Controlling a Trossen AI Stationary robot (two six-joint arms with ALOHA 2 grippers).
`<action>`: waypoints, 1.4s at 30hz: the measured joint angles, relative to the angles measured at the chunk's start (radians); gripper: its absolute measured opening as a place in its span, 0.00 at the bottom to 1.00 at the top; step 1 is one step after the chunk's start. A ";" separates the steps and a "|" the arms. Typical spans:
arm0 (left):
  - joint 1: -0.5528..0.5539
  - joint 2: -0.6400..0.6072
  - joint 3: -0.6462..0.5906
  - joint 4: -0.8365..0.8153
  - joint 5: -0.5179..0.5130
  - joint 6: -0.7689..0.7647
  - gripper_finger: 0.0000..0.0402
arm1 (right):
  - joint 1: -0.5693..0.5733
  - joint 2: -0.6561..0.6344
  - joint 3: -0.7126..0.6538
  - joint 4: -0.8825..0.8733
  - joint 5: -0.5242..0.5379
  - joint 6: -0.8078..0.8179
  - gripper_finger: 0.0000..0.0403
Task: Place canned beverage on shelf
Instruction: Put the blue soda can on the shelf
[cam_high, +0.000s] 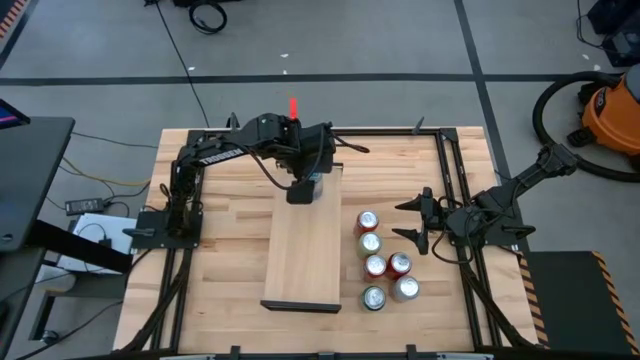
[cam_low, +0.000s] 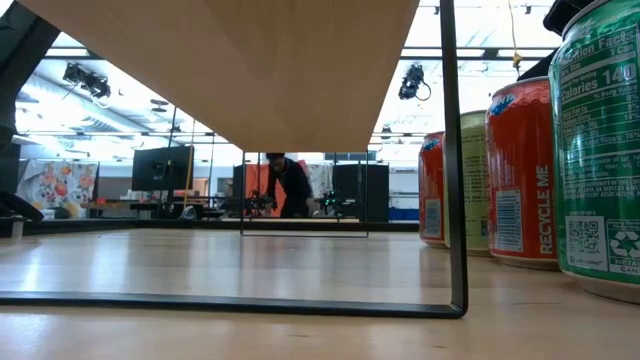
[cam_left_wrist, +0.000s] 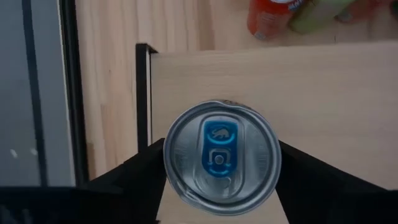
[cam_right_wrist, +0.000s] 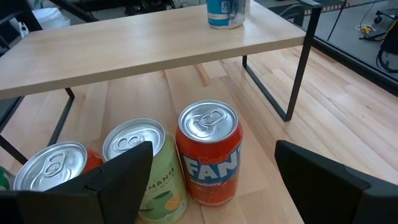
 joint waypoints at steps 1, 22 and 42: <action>0.000 0.000 0.000 0.001 0.001 0.038 0.64 | 0.000 0.000 0.000 0.000 0.000 0.000 0.86; -0.001 -0.001 0.000 0.010 -0.003 0.155 0.72 | 0.000 0.000 0.000 -0.001 0.000 -0.008 0.86; -0.029 -0.001 0.000 0.052 -0.083 -0.364 0.84 | 0.000 0.000 0.000 0.000 0.000 -0.002 0.86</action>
